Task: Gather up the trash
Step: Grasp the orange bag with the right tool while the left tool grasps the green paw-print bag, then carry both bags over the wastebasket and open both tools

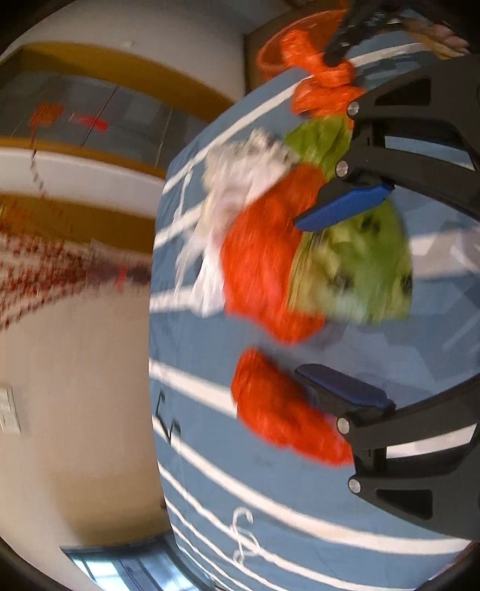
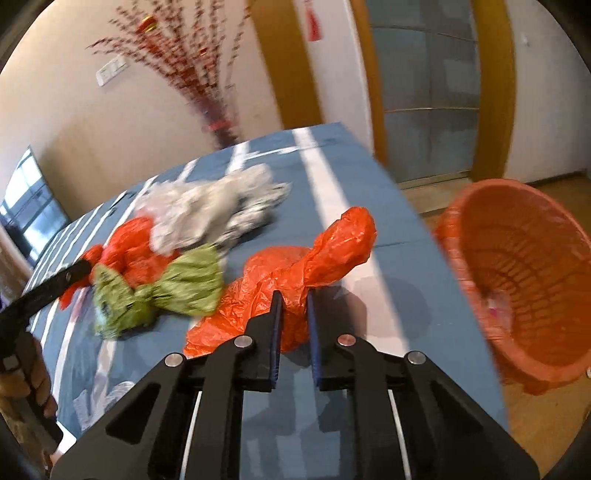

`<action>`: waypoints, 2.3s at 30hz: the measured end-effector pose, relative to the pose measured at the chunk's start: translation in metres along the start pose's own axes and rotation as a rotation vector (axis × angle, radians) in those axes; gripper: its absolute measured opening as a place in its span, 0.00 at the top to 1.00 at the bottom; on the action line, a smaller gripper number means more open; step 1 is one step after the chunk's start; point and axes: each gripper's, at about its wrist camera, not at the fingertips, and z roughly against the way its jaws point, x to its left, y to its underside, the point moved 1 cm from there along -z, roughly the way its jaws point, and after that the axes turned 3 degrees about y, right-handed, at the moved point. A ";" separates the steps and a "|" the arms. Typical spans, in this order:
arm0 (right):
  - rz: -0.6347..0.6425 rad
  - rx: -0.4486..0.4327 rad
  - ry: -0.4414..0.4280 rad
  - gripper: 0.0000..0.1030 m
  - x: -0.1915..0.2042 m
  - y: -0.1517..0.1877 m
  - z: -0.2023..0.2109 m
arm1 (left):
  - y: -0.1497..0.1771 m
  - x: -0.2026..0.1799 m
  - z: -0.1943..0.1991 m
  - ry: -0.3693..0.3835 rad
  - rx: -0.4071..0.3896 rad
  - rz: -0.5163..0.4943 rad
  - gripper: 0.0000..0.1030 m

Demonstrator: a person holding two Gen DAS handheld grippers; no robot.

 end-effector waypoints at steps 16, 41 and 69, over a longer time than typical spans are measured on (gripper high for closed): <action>-0.072 0.005 0.012 0.87 -0.031 0.005 0.007 | 0.039 -0.076 -0.036 0.102 0.143 -0.168 0.59; -0.103 -0.092 0.042 0.88 -0.056 -0.007 0.037 | 0.012 -0.107 -0.004 0.240 0.062 -0.144 0.82; -0.203 -0.279 0.224 0.91 -0.147 -0.037 0.100 | -0.022 -0.246 -0.003 0.467 0.031 -0.188 0.82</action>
